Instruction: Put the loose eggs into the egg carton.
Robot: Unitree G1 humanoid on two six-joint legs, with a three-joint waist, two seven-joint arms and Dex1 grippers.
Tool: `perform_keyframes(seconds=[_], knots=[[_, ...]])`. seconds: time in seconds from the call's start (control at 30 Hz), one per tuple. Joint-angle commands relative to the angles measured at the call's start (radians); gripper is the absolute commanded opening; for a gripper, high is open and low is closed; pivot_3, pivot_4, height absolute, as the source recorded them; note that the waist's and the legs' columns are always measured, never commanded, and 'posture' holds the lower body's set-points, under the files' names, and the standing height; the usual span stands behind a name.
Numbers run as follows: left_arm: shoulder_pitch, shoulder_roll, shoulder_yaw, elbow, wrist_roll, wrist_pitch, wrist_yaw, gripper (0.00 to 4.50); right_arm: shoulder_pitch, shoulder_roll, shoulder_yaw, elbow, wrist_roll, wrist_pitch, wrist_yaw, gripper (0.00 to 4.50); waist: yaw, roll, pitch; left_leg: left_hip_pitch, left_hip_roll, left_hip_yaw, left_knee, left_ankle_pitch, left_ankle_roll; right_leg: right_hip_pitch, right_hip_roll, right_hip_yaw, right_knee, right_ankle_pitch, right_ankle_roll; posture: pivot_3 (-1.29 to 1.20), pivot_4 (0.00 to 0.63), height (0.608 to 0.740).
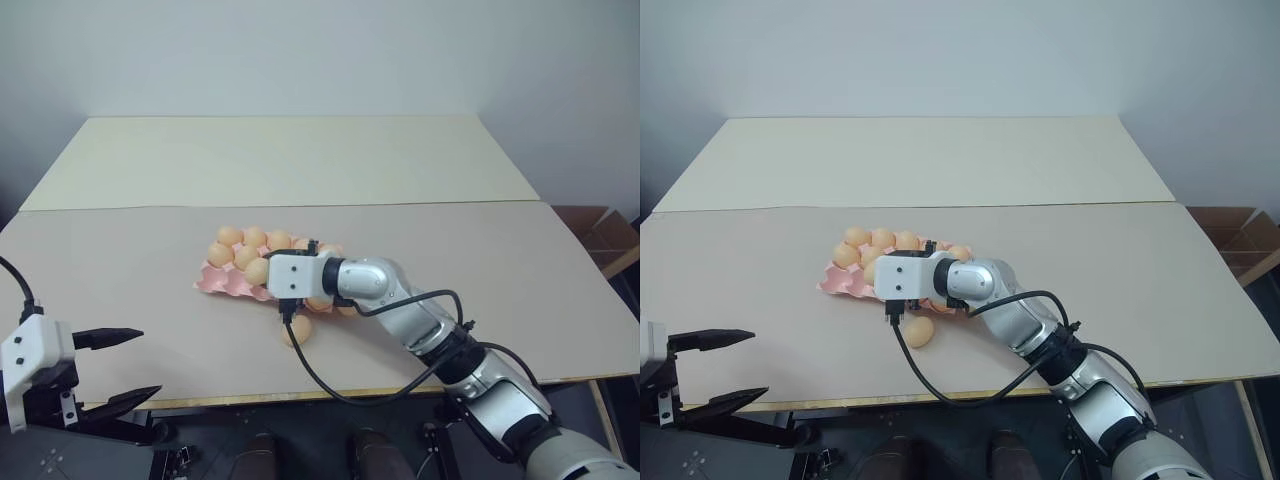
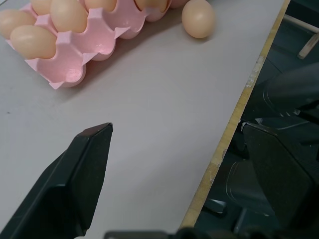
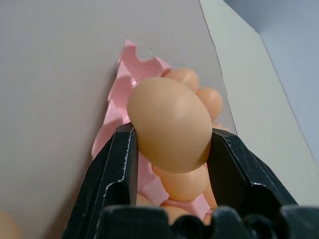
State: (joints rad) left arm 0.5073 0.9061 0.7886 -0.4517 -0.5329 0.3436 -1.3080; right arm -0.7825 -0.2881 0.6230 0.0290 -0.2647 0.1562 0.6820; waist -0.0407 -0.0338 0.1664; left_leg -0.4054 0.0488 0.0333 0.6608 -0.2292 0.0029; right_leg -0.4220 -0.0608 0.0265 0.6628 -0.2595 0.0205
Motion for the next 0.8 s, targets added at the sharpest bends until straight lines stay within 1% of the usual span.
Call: perform_keyframes(seconds=[0.03, 0.1, 0.17, 0.33, 0.57, 0.67, 0.8], knots=[[0.001, -0.003, 0.02, -0.025, -0.003, -0.019, 0.008, 4.5, -0.018, 0.008, -0.011, 0.006, -0.035, -0.086, -0.012, 3.1, 0.0, 0.0, 0.0, 0.0, 0.0, 0.0, 0.0, 0.0, 0.0, 0.0, 0.0, 0.0, 0.0, 0.0, 0.0, 0.0, 0.15, 0.74], [0.0, -0.001, 0.02, -0.023, -0.003, -0.019, 0.009, 4.5, -0.018, 0.018, -0.017, 0.016, -0.059, -0.097, -0.024, 3.89, -0.001, 0.0, 0.0, 0.0, 0.0, 0.0, 0.0, 0.0, 0.0, 0.0, 0.0, 0.0, 0.0, 0.0, 0.0, 0.0, 0.15, 0.74], [-0.003, 0.001, 0.018, -0.02, -0.002, -0.019, 0.008, 4.5, -0.019, 0.029, -0.026, 0.019, -0.07, -0.096, -0.031, 4.48, -0.002, 0.0, 0.0, 0.0, 0.0, 0.0, 0.0, 0.0, 0.0, 0.0, 0.0, 0.0, 0.0, 0.0, 0.0, 0.0, 0.15, 0.74], [-0.019, 0.009, 0.006, -0.007, 0.001, -0.022, 0.008, 4.5, -0.007, 0.029, -0.057, -0.035, -0.056, -0.087, 0.003, 4.48, -0.002, 0.0, 0.0, 0.0, 0.001, 0.0, 0.0, 0.0, 0.0, 0.0, 0.001, 0.0, 0.0, 0.0, -0.001, 0.0, 0.15, 0.74], [-0.046, 0.019, -0.016, 0.011, 0.005, -0.028, 0.003, 4.5, 0.049, -0.007, -0.108, -0.173, -0.043, -0.013, 0.056, 4.48, -0.001, 0.0, 0.0, 0.0, 0.001, 0.0, 0.0, 0.0, 0.0, 0.0, 0.0, 0.0, 0.0, 0.0, -0.001, 0.0, 0.15, 0.74], [-0.058, 0.023, -0.018, 0.02, -0.005, -0.029, -0.003, 4.5, 0.091, -0.031, -0.175, -0.282, 0.028, 0.111, 0.118, 4.48, 0.0, 0.0, 0.0, 0.0, 0.001, 0.0, 0.0, 0.0, 0.0, 0.0, 0.001, 0.0, 0.0, 0.0, -0.001, 0.0, 0.15, 0.74], [-0.078, 0.03, -0.024, 0.038, -0.013, -0.033, -0.018, 4.5, 0.156, -0.112, -0.321, -0.452, 0.225, 0.356, 0.245, 4.48, 0.005, 0.0, 0.0, 0.0, 0.001, 0.0, 0.0, 0.0, 0.0, 0.0, 0.0, 0.0, -0.001, 0.0, -0.001, 0.0, 0.15, 0.74]])
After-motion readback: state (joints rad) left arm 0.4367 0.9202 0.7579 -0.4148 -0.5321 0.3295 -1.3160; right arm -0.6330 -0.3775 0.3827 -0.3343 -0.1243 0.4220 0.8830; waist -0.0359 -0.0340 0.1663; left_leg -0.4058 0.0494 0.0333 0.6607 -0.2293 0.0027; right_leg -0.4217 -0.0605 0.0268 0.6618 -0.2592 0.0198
